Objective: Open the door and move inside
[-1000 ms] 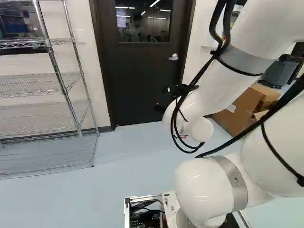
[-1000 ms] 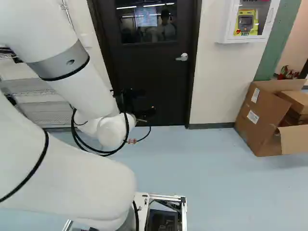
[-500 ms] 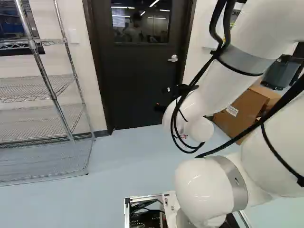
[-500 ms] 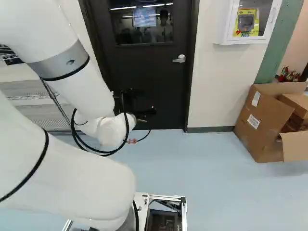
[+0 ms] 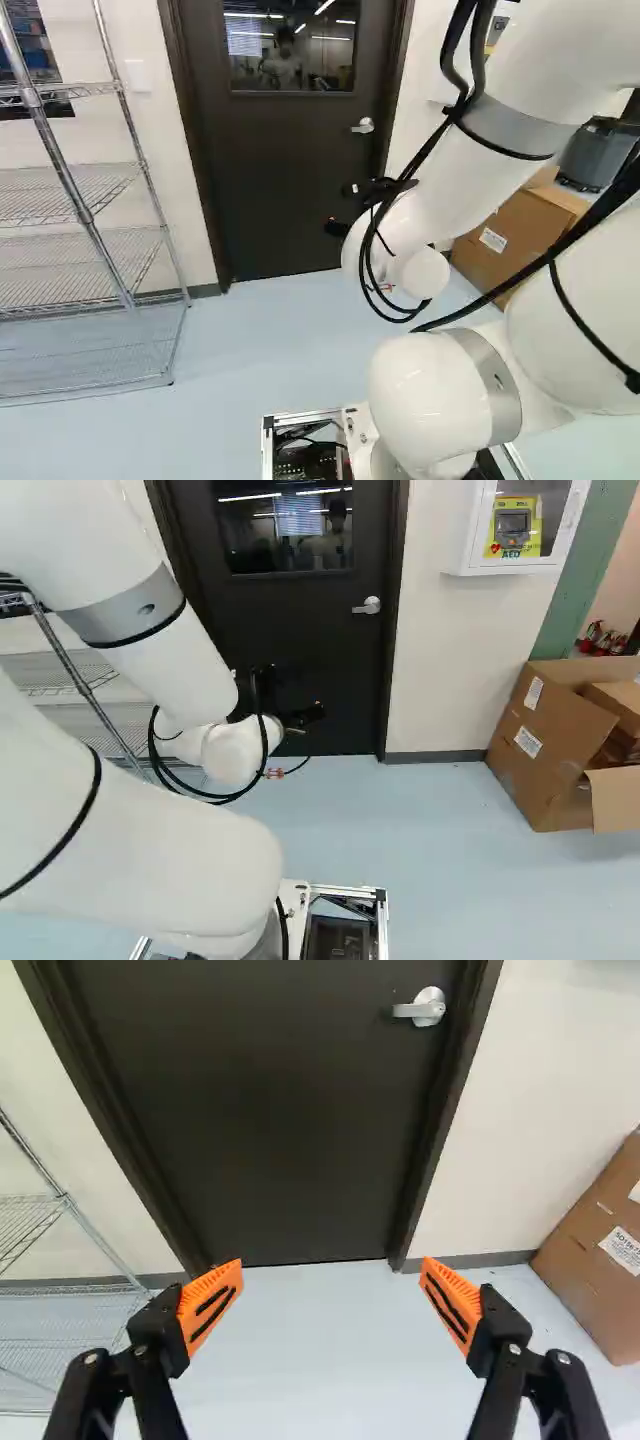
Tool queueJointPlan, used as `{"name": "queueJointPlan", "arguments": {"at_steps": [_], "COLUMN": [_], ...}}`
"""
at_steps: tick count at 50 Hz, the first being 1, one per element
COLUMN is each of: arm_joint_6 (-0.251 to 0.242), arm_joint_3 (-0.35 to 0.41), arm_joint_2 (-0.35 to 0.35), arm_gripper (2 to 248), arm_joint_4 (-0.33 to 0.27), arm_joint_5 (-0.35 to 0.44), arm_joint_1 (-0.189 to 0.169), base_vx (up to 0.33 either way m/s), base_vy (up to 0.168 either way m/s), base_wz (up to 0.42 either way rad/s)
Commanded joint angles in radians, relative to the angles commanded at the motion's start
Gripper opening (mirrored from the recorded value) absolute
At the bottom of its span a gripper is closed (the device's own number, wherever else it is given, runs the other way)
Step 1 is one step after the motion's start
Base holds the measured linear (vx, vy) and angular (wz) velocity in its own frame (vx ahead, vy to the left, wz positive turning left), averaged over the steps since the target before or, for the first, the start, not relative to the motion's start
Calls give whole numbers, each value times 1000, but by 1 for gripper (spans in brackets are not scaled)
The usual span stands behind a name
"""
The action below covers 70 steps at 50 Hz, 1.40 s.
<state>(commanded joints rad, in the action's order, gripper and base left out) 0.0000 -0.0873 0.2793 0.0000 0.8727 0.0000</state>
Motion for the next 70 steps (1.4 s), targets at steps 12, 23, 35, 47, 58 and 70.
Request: {"name": "queueJointPlan", "arguments": {"at_steps": [12, 23, 35, 47, 58, 70], "arm_joint_6": [0, 0, 0, 0, 0, 0], "arm_joint_3": [0, 0, 0, 0, 0, 0], "arm_joint_2": [0, 0, 0, 0, 0, 0], "arm_gripper": [247, 247, 247, 247, 247, 247], "arm_joint_4": [0, 0, 0, 0, 0, 0], "arm_joint_5": [0, 0, 0, 0, 0, 0], "arm_joint_1": [0, 0, 0, 0, 0, 0], "base_vx": [144, 141, 142, 143, 143, 142], "base_vy": [-62, -66, -66, -64, -66, -67], "base_wz": [3, 3, 4, 4, 4, 5]}}
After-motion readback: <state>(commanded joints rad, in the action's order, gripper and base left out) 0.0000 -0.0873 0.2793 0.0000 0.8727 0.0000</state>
